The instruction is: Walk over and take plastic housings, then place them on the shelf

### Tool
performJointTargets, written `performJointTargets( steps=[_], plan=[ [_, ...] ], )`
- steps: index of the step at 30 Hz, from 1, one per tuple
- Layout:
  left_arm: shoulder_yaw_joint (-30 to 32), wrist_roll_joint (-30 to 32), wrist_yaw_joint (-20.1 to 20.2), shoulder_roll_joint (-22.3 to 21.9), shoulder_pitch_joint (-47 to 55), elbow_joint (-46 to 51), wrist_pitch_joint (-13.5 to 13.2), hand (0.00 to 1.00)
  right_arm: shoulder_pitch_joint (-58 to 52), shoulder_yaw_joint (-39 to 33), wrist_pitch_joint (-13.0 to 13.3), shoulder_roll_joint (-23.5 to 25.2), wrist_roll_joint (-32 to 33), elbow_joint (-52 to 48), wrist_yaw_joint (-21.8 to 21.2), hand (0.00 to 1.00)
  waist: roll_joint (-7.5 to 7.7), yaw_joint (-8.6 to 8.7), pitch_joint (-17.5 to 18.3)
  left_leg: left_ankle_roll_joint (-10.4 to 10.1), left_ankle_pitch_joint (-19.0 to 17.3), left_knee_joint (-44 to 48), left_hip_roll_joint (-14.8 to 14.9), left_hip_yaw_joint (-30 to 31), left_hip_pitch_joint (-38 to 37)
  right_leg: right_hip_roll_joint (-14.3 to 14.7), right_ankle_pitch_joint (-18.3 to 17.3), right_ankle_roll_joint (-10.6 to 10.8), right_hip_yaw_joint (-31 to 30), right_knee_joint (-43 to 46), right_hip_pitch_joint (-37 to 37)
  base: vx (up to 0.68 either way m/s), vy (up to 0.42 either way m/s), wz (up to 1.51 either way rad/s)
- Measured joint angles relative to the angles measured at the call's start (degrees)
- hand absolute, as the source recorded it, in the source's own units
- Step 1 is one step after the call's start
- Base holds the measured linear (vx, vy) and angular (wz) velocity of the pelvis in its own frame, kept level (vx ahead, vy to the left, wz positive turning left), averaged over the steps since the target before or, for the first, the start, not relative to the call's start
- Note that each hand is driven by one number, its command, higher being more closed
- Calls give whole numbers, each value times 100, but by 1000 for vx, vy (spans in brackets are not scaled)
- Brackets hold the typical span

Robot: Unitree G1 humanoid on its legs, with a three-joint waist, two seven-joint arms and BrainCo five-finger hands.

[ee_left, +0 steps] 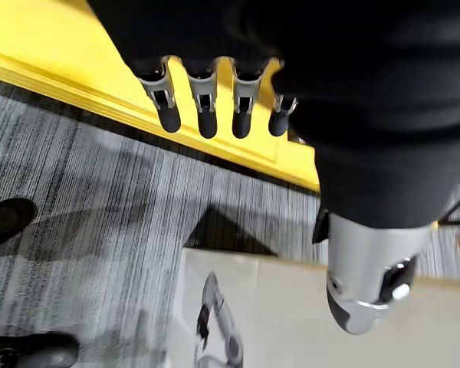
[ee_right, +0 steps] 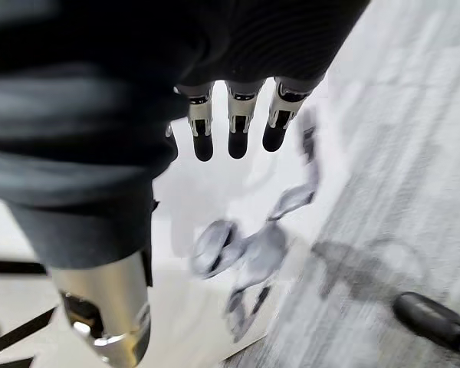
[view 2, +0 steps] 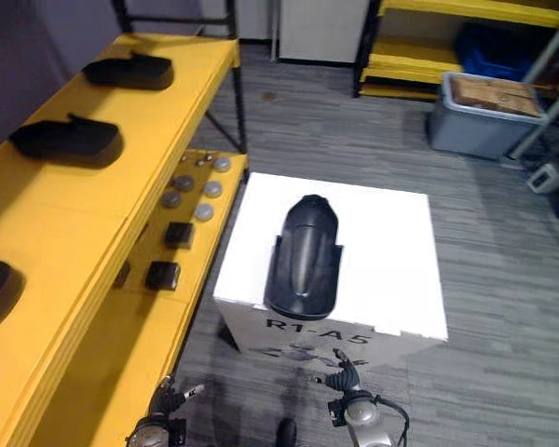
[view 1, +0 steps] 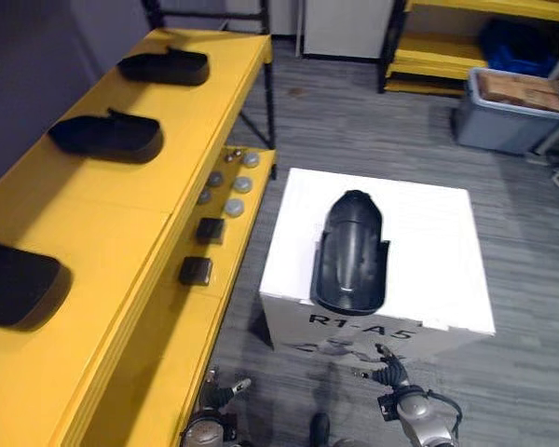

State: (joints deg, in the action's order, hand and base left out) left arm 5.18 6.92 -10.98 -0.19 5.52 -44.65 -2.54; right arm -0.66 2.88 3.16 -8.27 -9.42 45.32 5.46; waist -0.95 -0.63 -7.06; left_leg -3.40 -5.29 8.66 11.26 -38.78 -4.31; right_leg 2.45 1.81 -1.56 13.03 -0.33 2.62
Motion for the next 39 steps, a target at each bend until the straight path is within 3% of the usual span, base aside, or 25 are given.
performJointTargets(
  steps=[1,2,3,5,6,7,9,11,12,14,15,17,20,25,31,35,39],
  plan=[
    [1,1,2,2,-1,-12,1,0,-49,-1,0,22,-2,0,-2,0,2,9,-2,-2,0,33,57,6,4,-1,-61,3,35,-48,-19,-112,-84,-17],
    [0,3,5,9,5,-26,7,0,-131,-59,0,92,2,-1,-4,0,-11,8,-37,-51,-32,223,174,-3,31,-93,-415,-184,541,72,-19,-78,-87,-34],
    [-2,5,7,71,87,-14,15,0,-203,-56,1,221,27,-12,-2,0,16,-25,-67,-165,-124,774,388,24,107,-206,-469,-145,887,339,2,-68,-99,-42],
    [0,6,12,116,173,-13,47,0,-253,-55,2,280,91,-56,-1,0,20,-13,-116,-162,-195,1443,608,316,260,-132,-420,-168,681,412,-49,-14,-108,-48],
    [4,1,9,112,248,-14,52,0,-244,-60,2,279,141,-93,8,0,45,-51,-149,-115,-312,2004,695,921,560,-78,-416,-184,443,456,-62,14,-132,-89],
    [5,-3,19,97,305,17,48,0,-160,-74,4,242,237,-111,25,0,12,-96,-188,-204,-594,2103,446,1794,744,-46,-394,-216,161,485,-35,9,-103,-101],
    [-9,-5,11,92,315,35,48,0,-113,-189,6,234,245,-109,42,0,22,-152,-221,-386,-793,1875,-8,2793,903,-6,-398,-265,-255,449,-49,8,-30,-101],
    [-63,-16,9,82,309,78,37,0,-131,-353,6,219,315,-102,68,0,-9,-167,-243,-414,-778,1479,-354,3524,1100,4,-393,-256,-439,337,-118,39,0,-86],
    [-79,-28,9,81,307,79,33,0,-134,-395,6,217,354,-93,77,0,-34,-182,-261,-397,-769,1351,-388,3608,1127,12,-391,-253,-442,326,-121,28,42,-81],
    [-198,-130,8,76,293,57,36,0,-255,-449,6,195,464,-42,123,0,-188,-164,-276,-121,-571,1021,-398,3734,1091,120,-403,-225,-464,377,-249,58,96,-60],
    [-248,-133,14,66,300,54,36,0,-320,-483,6,188,468,-44,131,0,-246,-155,-244,-84,-505,917,-402,3753,1072,164,-428,-177,-471,400,-263,121,148,-36],
    [-253,-206,15,90,248,46,37,0,-420,-576,1,247,572,11,134,0,-177,-156,-221,33,-314,591,-535,3712,847,35,-579,-8,-551,591,-253,160,163,-17],
    [-256,-277,14,96,203,41,38,0,-425,-746,2,314,595,12,147,0,-147,-155,-188,129,-112,86,-759,3664,574,-192,-627,44,-463,691,-280,229,134,6],
    [-215,-356,-4,263,264,46,39,0,-350,-1141,6,423,768,-10,200,0,-134,-177,-99,144,-82,-276,-925,3693,166,-330,-701,164,-419,473,-655,212,96,10],
    [5,-526,-8,306,430,91,40,0,-374,-2199,5,334,832,-715,432,0,-35,-163,19,131,-74,-275,-985,3729,10,-396,-756,252,-290,437,-859,125,17,4],
    [8,-526,6,316,663,155,40,0,-342,-2764,-16,-91,823,-1073,579,0,35,-168,163,86,28,-203,-962,3728,-95,-412,-763,263,-292,719,-860,55,-4,-3],
    [8,-534,27,317,834,287,41,0,-343,-2740,-88,-438,831,-2024,643,0,43,-64,196,51,151,-178,-890,3732,-110,-424,-827,358,-301,1420,-519,24,-3,-9]
  ],
)
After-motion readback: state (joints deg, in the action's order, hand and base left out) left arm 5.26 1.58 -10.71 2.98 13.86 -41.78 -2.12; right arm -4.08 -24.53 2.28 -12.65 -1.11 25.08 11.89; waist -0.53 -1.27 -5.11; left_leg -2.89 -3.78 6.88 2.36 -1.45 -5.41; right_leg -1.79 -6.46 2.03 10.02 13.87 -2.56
